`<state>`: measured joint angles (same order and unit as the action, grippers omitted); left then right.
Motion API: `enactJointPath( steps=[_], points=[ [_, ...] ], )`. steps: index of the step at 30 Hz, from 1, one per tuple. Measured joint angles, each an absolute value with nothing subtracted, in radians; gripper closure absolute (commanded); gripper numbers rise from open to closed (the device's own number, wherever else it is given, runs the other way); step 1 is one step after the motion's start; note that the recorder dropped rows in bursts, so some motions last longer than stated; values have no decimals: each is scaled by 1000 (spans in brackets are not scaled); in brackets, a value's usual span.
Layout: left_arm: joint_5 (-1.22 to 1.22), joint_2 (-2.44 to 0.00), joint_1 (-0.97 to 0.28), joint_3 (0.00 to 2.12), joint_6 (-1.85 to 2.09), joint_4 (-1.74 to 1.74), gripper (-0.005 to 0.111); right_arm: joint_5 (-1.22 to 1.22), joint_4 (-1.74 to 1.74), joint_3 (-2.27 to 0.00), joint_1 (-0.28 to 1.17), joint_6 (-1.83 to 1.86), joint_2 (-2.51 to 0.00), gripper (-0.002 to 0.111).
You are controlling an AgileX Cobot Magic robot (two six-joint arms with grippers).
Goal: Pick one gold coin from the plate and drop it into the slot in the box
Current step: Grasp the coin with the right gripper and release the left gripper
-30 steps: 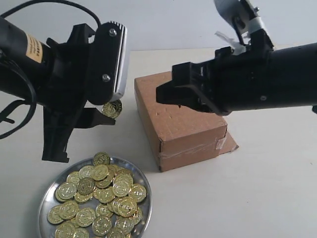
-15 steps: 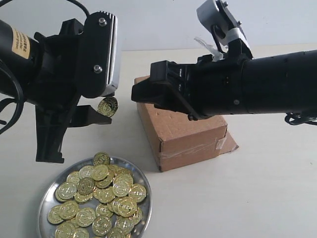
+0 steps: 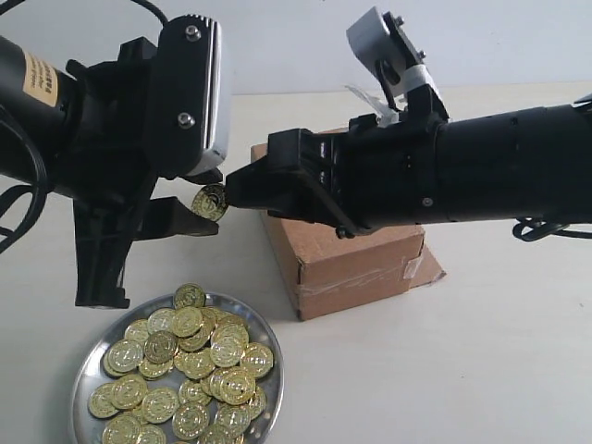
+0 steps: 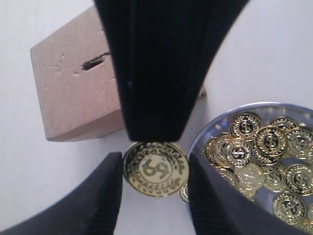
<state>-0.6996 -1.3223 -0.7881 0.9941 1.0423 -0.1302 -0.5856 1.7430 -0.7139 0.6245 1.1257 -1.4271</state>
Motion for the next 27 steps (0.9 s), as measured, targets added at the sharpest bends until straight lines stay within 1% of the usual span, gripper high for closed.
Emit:
enactJointPath(
  steps=[8,24,26,27],
  points=[
    [-686,-1322,-788,994,1087,-184,69,-630,1743,-733,624,1135,-1445,57],
    [-653,-1322,-796,994,1125,-242,69,-634,1743,-748,624,1137,-1445,57],
    [-649,-1322,-796,994,1125,-242,69,-637,1743,-748,624,1137,-1445,61],
    [-649,-1322,-796,994,1125,-242,69,-637,1743,-748,624,1137,-1445,69]
  ],
)
